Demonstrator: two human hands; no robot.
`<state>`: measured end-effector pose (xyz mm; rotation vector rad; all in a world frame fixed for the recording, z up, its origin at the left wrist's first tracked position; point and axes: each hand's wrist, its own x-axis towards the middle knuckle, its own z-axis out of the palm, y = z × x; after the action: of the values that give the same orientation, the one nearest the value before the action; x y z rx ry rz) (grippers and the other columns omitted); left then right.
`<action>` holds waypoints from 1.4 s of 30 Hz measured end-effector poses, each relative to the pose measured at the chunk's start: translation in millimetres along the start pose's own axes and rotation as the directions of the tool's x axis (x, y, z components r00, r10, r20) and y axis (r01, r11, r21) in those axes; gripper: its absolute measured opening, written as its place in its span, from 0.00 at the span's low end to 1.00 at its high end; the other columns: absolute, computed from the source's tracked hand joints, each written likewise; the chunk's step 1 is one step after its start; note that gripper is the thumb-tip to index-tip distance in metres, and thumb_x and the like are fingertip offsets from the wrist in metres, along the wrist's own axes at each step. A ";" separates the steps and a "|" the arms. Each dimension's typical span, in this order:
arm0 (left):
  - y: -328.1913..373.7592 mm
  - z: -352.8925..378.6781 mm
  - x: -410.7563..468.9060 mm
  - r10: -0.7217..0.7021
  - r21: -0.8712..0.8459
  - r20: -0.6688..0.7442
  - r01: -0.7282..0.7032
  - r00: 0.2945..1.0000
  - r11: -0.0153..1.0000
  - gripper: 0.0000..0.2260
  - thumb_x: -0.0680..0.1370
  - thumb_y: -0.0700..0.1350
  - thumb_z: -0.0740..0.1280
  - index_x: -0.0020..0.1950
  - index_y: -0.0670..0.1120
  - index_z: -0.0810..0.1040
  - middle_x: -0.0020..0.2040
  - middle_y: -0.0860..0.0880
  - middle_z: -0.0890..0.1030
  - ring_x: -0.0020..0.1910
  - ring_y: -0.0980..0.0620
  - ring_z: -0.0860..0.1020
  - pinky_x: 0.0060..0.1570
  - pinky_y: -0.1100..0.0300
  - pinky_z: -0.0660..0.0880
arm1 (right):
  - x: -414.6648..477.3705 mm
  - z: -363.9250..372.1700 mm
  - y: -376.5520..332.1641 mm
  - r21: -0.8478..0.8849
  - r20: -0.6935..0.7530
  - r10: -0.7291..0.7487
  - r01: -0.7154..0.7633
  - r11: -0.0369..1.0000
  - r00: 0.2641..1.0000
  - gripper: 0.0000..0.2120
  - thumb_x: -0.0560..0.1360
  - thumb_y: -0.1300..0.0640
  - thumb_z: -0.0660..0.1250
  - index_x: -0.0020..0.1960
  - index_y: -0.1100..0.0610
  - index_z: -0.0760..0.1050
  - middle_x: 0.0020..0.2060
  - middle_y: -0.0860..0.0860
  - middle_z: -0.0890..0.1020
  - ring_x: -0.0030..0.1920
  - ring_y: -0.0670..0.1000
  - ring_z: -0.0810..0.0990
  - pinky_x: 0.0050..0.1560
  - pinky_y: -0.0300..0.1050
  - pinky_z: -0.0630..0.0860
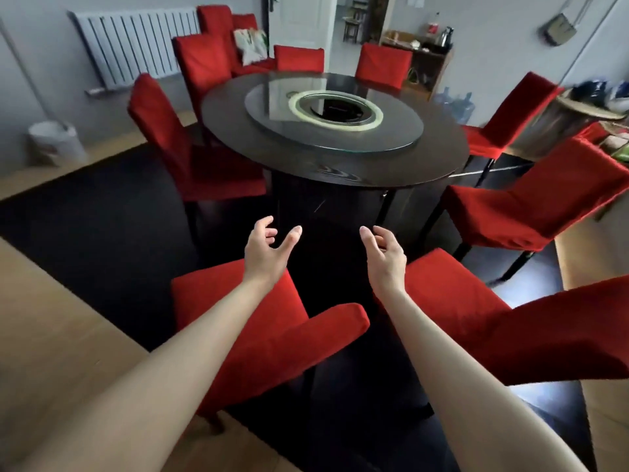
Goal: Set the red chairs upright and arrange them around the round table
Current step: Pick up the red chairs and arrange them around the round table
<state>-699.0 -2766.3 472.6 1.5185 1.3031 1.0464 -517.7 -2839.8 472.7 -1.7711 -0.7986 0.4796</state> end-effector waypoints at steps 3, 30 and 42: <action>-22.7 -16.8 -10.1 -0.038 0.022 -0.047 0.039 0.998 0.999 0.31 0.76 0.58 0.69 0.73 0.45 0.67 0.65 0.46 0.74 0.58 0.54 0.72 0.55 0.61 0.69 | -8.6 12.9 11.0 0.013 0.054 0.026 -0.027 1.000 0.998 0.25 0.77 0.41 0.65 0.69 0.55 0.73 0.56 0.47 0.78 0.50 0.43 0.76 0.44 0.29 0.66; -162.3 -45.6 -179.3 -0.385 0.105 -0.611 0.553 0.692 0.827 0.49 0.68 0.65 0.73 0.80 0.51 0.50 0.80 0.43 0.41 0.78 0.39 0.43 0.73 0.38 0.54 | -99.2 32.2 130.0 -0.347 0.393 0.101 0.045 0.937 0.914 0.41 0.70 0.33 0.69 0.78 0.43 0.58 0.79 0.48 0.36 0.77 0.52 0.31 0.73 0.69 0.45; -169.8 -19.4 -147.0 -0.522 -0.166 -0.589 0.540 0.617 0.825 0.59 0.63 0.67 0.76 0.76 0.63 0.33 0.73 0.47 0.22 0.79 0.39 0.48 0.68 0.43 0.70 | -117.0 81.3 130.8 -0.258 0.366 0.266 -0.177 0.950 0.892 0.55 0.64 0.32 0.74 0.79 0.39 0.44 0.72 0.47 0.22 0.75 0.71 0.35 0.72 0.68 0.58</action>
<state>-779.8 -2895.3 306.3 0.6873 2.0711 1.1488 -615.8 -2894.5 315.2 -2.0126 -0.9604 0.9611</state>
